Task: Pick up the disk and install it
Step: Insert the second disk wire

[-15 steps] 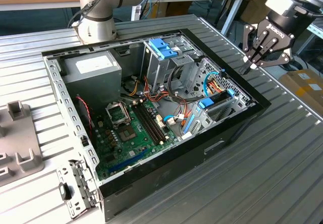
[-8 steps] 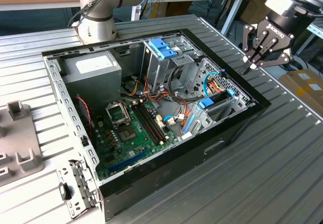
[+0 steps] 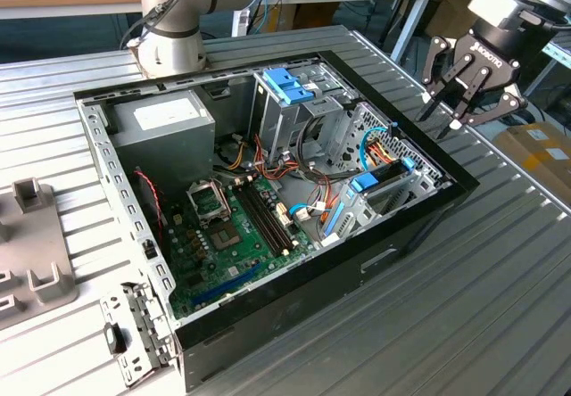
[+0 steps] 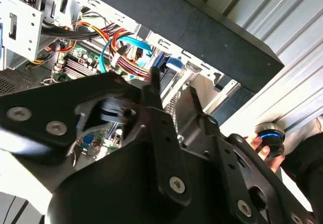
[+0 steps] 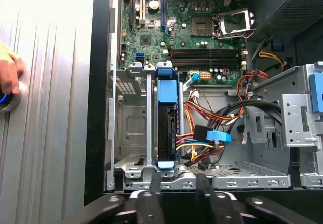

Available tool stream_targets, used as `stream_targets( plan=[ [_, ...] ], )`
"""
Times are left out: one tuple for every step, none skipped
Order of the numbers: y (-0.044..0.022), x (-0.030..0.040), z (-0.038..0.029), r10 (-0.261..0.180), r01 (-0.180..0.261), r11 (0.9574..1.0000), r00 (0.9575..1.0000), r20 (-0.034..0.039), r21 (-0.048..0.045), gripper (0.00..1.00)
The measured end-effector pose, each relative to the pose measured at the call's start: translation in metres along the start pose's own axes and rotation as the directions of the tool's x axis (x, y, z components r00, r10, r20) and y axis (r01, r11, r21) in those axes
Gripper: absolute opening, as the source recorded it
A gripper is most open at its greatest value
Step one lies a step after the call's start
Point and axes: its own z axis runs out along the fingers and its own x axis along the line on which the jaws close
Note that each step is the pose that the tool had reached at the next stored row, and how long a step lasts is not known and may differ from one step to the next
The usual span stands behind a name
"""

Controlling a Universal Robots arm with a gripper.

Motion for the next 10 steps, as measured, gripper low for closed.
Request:
stream_targets(
  plan=[
    [0.0000, 0.0000, 0.0000, 0.000, 0.000, 1.0000, 1.0000, 0.0000, 0.0000, 0.42],
    [0.0001, 0.0000, 0.0000, 0.000, 0.000, 1.0000, 1.0000, 0.0000, 0.0000, 0.42],
    [0.0001, 0.0000, 0.0000, 0.000, 0.000, 1.0000, 1.0000, 0.0000, 0.0000, 0.48],
    [0.0001, -0.0003, 0.0000, 0.000, 0.000, 1.0000, 1.0000, 0.0000, 0.0000, 0.48],
    [0.0004, -0.0010, 0.0000, 0.000, 0.000, 1.0000, 1.0000, -0.0001, 0.0000, 0.48],
    [0.0018, -0.0038, 0.0004, 0.000, 0.000, 1.0000, 1.0000, 0.0000, 0.0000, 0.48],
    [0.0029, -0.0069, 0.0006, 0.000, 0.000, 1.0000, 1.0000, 0.0000, 0.0000, 0.48],
    [0.0038, -0.0094, 0.0009, 0.000, 0.000, 1.0000, 1.0000, 0.0000, 0.0000, 0.48],
    [0.0071, -0.0119, 0.0018, 0.000, 0.000, 1.0000, 1.0000, -0.0001, 0.0000, 0.48],
    [0.0101, -0.0122, 0.0028, 0.000, 0.000, 1.0000, 1.0000, -0.0001, 0.0000, 0.48]
  ],
)
